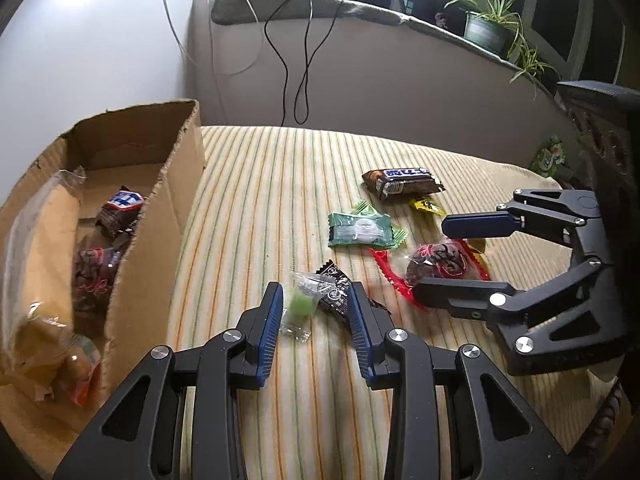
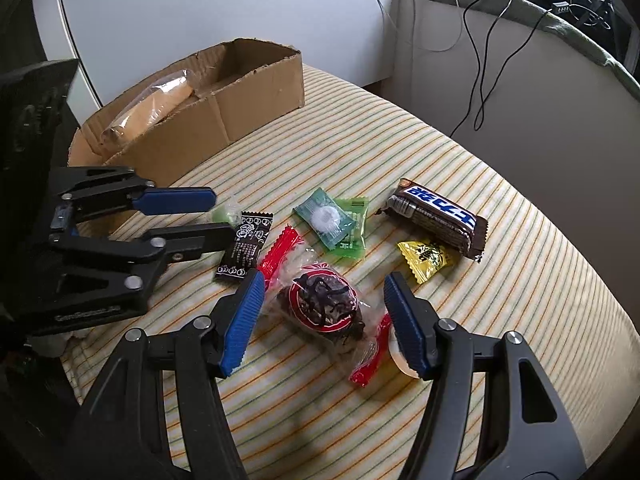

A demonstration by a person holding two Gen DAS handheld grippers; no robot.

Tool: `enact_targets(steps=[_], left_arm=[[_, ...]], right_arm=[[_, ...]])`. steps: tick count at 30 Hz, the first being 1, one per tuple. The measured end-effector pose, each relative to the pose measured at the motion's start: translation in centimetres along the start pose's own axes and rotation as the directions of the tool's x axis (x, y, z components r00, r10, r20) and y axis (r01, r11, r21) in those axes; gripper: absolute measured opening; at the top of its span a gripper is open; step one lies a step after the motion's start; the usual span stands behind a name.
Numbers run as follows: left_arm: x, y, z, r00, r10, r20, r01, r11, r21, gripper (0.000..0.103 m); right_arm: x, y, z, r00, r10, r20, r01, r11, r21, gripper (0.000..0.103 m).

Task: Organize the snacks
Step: 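Move both tools back toward the remaining snacks on the bed, then grasp the clear cup candy with the left tool while the right grasps the red chocolate bag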

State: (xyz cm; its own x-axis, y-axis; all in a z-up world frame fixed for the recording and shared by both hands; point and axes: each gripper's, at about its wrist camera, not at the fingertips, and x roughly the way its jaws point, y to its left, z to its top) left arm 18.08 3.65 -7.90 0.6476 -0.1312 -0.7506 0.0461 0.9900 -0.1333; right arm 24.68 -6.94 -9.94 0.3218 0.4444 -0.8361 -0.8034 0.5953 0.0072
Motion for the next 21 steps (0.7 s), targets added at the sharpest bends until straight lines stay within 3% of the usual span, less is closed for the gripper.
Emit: enact_targets(steps=[2, 8, 21], left_arm=[[0.41, -0.13, -0.05, 1.0, 0.003, -0.011, -0.003, 1.0, 0.004, 0.028], [0.5, 0.06, 0.08, 1.0, -0.013, -0.016, 0.013, 1.0, -0.013, 0.015], [0.68, 0.1, 0.05, 1.0, -0.01, -0.009, 0.009, 1.0, -0.011, 0.014]], right_arm=[[-0.03, -0.17, -0.04, 1.0, 0.011, 0.0, -0.011, 1.0, 0.0, 0.065], [-0.34, -0.49, -0.21, 0.999, 0.051, -0.014, -0.051, 0.998, -0.024, 0.066], [-0.84, 0.17, 0.25, 0.992, 0.089, -0.09, -0.103, 0.981, -0.166, 0.072]])
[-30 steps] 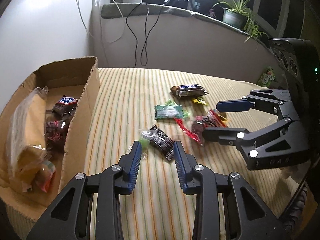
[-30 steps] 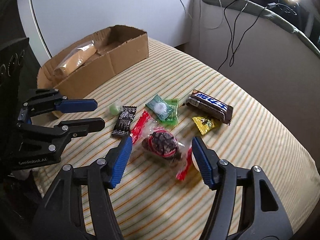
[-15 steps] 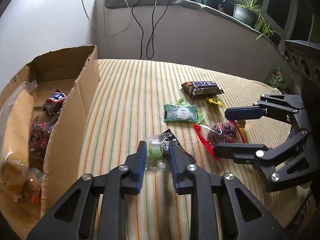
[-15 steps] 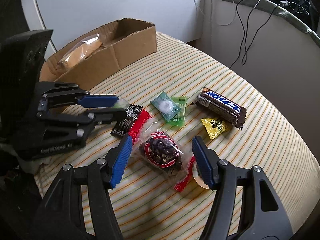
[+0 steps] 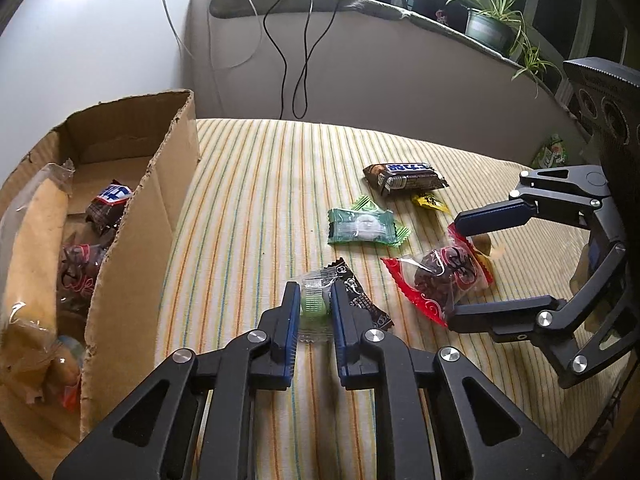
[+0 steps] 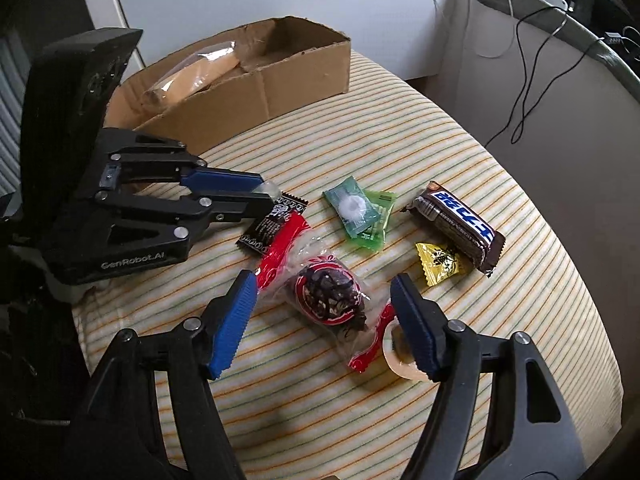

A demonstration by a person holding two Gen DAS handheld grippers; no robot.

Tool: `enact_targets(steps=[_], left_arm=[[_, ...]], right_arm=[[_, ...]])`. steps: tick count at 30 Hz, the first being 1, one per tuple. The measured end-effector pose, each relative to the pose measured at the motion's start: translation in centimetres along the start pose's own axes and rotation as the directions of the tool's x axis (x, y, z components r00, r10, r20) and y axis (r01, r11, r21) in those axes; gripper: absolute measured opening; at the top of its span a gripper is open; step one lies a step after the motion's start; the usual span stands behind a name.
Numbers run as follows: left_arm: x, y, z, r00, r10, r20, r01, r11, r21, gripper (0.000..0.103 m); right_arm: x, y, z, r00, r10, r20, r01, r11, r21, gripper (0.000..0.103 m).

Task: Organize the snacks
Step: 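Grasp the clear cup candy with the left tool while the right grasps the red chocolate bag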

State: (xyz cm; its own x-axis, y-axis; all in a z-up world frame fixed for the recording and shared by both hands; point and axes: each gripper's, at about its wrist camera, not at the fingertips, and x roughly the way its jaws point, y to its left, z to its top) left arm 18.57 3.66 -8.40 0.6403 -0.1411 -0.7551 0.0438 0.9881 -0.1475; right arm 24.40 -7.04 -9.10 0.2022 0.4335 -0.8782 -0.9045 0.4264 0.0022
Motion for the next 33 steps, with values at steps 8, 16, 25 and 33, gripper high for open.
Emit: enact_targets(steps=[8, 16, 25, 33], left_arm=[[-0.2, -0.1, -0.3, 1.0, -0.009, -0.003, 0.009, 1.0, -0.004, 0.013], [-1.6, -0.3, -1.1, 1.0, -0.03, 0.007, 0.03, 1.0, -0.007, 0.013], [-3.8, 0.0, -1.8, 0.999, -0.037, 0.034, 0.037, 0.999, -0.024, 0.013], [-6.2, 0.1, -2.0, 0.996, -0.039, 0.084, 0.041, 0.999, -0.023, 0.013]], right_arm=[[0.9, 0.1, 0.1, 1.0, -0.013, -0.01, 0.013, 1.0, -0.008, 0.072], [0.9, 1.5, -0.6, 0.998, 0.008, -0.067, -0.012, 0.998, -0.064, 0.042], [2.2, 2.5, -0.2, 0.997, -0.039, -0.066, 0.032, 0.994, -0.101, 0.038], [0.7, 3.3, -0.8, 0.996, -0.089, -0.02, 0.087, 0.995, -0.056, 0.032]])
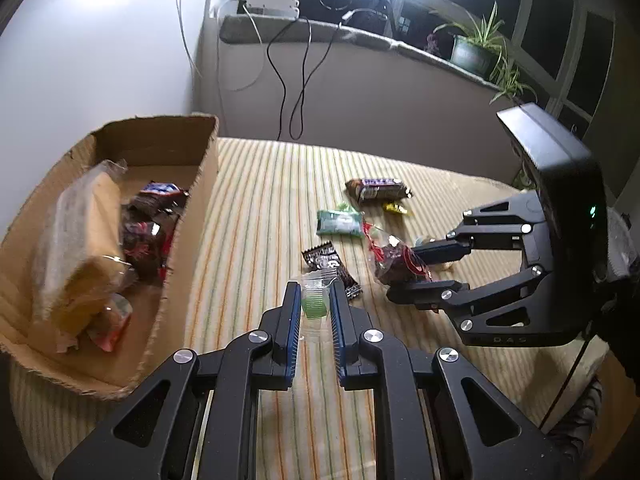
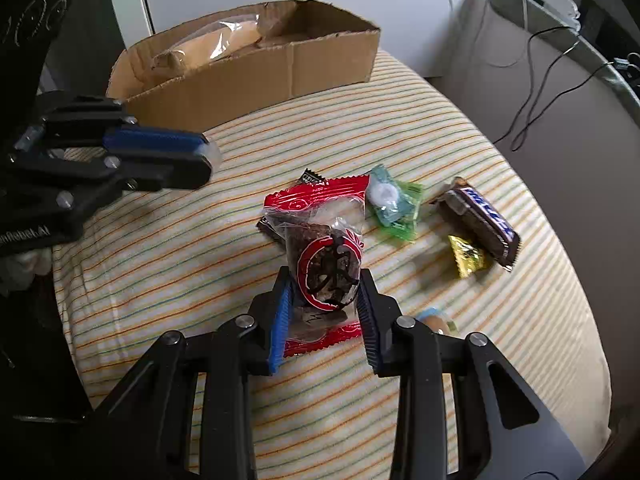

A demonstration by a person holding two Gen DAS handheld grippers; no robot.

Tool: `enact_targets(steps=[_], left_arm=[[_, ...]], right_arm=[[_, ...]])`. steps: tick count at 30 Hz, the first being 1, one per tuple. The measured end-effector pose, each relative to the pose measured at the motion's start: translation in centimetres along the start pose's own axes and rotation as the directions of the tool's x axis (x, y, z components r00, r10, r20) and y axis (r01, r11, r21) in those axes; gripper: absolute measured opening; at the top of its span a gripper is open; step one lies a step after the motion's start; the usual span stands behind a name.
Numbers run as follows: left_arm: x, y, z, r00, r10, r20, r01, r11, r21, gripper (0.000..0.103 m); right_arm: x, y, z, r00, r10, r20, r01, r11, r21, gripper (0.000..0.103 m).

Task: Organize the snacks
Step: 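Grasp the clear cup candy with the left tool while the right grasps the red chocolate bag, then carry both snacks over the cardboard box and open both tools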

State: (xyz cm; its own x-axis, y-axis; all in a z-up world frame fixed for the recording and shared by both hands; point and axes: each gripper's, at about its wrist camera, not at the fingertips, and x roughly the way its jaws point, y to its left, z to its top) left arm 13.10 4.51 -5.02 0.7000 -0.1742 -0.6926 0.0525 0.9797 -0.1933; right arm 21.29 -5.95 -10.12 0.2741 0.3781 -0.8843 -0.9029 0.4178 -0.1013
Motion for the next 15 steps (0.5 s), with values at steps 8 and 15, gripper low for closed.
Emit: enact_targets(steps=[8, 15], left_arm=[[-3.2, 1.1, 0.6, 0.998, 0.008, 0.07, -0.007, 1.0, -0.004, 0.013], [-5.8, 3.4, 1.0, 0.991, 0.038, 0.126, -0.034, 0.999, -0.034, 0.013]], right_arm=[[-3.0, -0.2, 1.1, 0.997, -0.053, 0.057, 0.049, 0.996, 0.073, 0.032], [-4.6, 0.4, 4.4, 0.991, -0.063, 0.114, 0.051, 0.994, 0.1, 0.032]])
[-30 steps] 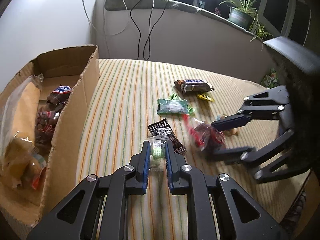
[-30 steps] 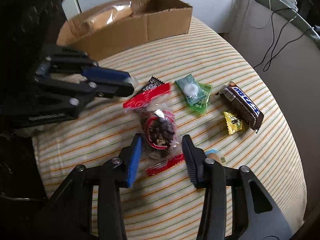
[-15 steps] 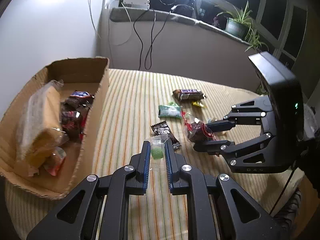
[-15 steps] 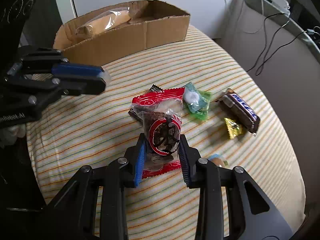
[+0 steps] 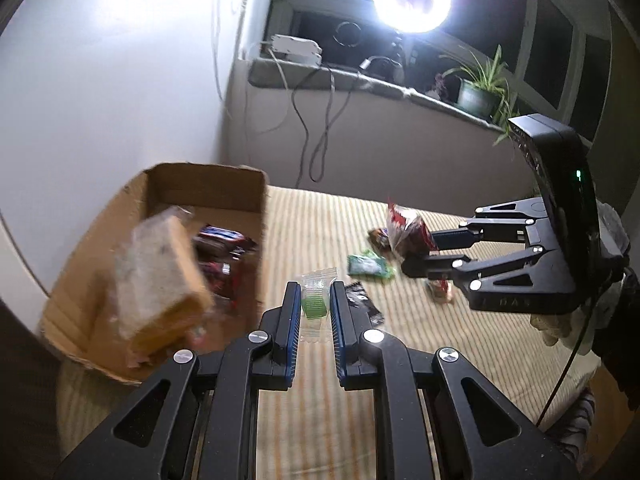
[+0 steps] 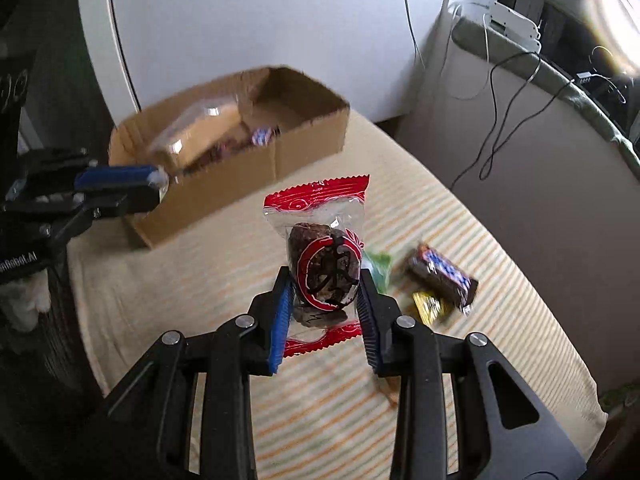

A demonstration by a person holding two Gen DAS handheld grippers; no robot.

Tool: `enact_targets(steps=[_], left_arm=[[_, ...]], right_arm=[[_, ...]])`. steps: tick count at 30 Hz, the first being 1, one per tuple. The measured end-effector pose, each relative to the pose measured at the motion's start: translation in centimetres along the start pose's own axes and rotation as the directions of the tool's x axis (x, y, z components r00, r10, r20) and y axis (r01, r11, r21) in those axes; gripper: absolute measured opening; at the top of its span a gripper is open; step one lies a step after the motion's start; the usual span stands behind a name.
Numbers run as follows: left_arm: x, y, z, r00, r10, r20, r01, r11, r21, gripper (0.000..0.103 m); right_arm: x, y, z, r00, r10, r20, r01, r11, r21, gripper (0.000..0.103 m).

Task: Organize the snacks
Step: 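Carry both snacks over the cardboard box and open both tools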

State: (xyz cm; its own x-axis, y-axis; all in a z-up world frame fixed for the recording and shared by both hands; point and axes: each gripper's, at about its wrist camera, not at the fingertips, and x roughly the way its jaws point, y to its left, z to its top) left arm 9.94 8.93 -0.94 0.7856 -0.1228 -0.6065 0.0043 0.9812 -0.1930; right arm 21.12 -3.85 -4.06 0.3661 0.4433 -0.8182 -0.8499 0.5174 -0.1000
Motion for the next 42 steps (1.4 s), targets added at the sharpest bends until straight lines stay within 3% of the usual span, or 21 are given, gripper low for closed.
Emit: enact_targets(steps=[10, 22, 42], left_arm=[[-1.7, 4.7, 0.2, 0.997, 0.077, 0.031, -0.076, 0.996, -0.044, 0.013], [-2.5, 9.1, -0.2, 0.989, 0.141, 0.036, -0.137, 0.986, -0.09, 0.013], [-1.9, 10.4, -0.2, 0.986, 0.163, 0.036, -0.158, 0.982, -0.108, 0.014]], right_arm=[[1.9, 2.4, 6.0, 0.999, 0.014, 0.049, -0.015, 1.0, 0.022, 0.032], [7.3, 3.6, 12.1, 0.999, 0.032, 0.026, -0.033, 0.998, 0.05, 0.032], [11.5, 4.6, 14.3, 0.999, 0.033, -0.011, -0.033, 0.999, 0.041, 0.034]])
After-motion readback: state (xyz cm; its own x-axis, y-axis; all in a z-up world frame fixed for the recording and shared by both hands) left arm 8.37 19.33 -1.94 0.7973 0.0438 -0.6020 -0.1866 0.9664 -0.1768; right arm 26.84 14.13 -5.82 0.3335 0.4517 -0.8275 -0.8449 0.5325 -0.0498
